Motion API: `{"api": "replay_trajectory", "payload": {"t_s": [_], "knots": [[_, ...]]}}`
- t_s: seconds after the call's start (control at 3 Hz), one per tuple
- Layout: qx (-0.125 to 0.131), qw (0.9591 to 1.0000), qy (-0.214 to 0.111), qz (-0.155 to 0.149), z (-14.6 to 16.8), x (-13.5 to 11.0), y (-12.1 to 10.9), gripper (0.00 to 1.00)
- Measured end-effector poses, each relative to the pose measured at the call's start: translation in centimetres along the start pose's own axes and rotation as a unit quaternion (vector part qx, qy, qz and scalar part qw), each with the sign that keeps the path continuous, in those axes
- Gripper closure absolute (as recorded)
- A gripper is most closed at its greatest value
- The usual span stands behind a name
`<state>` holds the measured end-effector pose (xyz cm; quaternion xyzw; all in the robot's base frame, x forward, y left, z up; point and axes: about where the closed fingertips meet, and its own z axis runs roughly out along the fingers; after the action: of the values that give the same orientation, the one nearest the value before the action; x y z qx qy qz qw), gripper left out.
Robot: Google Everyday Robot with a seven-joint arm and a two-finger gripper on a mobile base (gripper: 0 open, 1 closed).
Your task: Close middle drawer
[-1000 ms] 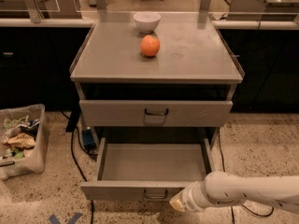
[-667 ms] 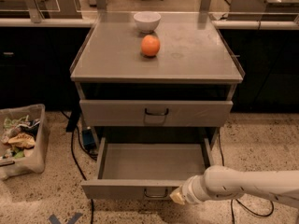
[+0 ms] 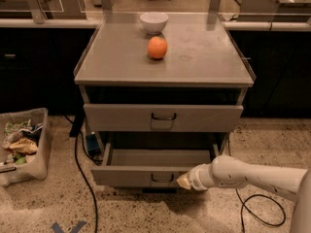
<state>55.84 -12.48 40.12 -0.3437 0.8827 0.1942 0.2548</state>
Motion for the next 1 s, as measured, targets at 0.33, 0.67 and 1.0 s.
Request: {"api": "replay_trajectory", "payload": {"t_s": [0.33,0.67,1.0], "knots": [[0.006,1.0,0.003,0.001,0.4,0.0,-0.2,1.0],[0.02,0.9998,0.002,0.007,0.8,-0.4,-1.3,1.0],[0.067,0.9975,-0.014,0.018,1.5,-2.9,-5.1,1.0]]}}
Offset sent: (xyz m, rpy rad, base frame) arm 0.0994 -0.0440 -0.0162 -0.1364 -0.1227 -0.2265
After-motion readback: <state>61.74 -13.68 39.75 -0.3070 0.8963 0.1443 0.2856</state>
